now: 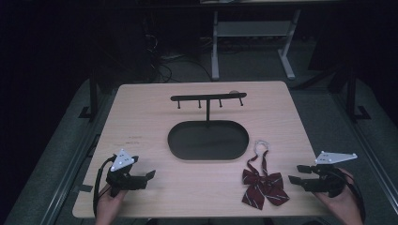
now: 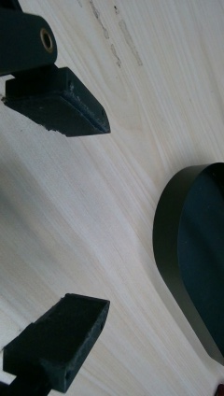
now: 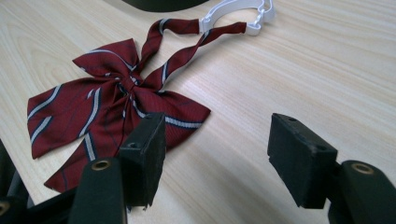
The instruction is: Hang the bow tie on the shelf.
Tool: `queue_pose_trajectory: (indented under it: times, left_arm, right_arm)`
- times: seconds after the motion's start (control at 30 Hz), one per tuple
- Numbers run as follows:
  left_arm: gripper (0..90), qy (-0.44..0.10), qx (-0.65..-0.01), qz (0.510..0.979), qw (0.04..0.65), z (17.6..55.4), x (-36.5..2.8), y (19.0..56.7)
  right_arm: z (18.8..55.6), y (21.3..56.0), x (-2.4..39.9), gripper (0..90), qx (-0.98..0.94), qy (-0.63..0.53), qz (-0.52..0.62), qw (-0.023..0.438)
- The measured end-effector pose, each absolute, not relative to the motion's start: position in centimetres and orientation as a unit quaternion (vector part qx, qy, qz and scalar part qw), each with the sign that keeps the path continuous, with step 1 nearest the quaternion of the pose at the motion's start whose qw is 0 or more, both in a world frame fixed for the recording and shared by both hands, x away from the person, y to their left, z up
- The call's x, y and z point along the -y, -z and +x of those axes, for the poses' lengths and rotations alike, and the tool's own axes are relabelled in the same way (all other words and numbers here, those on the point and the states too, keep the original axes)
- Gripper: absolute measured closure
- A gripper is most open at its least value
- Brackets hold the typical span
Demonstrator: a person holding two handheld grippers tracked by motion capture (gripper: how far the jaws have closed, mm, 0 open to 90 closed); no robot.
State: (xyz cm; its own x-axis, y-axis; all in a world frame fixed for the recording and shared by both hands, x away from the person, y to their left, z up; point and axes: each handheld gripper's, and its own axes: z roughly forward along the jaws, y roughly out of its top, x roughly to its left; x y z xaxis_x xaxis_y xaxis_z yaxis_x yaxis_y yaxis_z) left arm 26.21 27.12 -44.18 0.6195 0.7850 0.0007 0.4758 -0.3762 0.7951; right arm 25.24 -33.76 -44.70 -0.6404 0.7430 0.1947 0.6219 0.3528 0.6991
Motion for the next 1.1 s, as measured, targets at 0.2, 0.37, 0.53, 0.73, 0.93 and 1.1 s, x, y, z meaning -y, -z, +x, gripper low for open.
queue_pose_trajectory:
  times: [0.2,0.37,0.53,0.73,0.93,1.1]
  left_arm:
    - [13.0,-0.193,-0.393,0.806,0.397,26.2,-27.2,44.2]
    - [13.0,-0.191,-0.387,0.811,0.395,26.3,-27.0,44.2]
    - [13.0,-0.192,-0.385,0.811,0.396,26.2,-27.0,44.2]
    - [13.0,-0.194,-0.391,0.805,0.401,26.2,-27.2,44.2]
    - [13.0,-0.197,-0.385,0.808,0.401,26.0,-27.0,44.1]
    - [13.0,-0.197,-0.388,0.806,0.401,26.1,-27.1,44.1]
  right_arm:
    - [25.4,44.6,33.5,36.8,-0.820,-0.388,0.413,0.078]
    - [25.3,44.4,32.9,36.9,-0.822,-0.387,0.410,0.077]
    - [25.5,43.8,32.1,36.9,-0.826,-0.390,0.399,0.082]
    - [25.9,43.3,31.3,36.9,-0.831,-0.390,0.388,0.086]
    - [26.3,42.4,30.7,37.3,-0.835,-0.388,0.380,0.088]
    - [26.9,41.5,30.1,38.9,-0.839,-0.386,0.372,0.092]
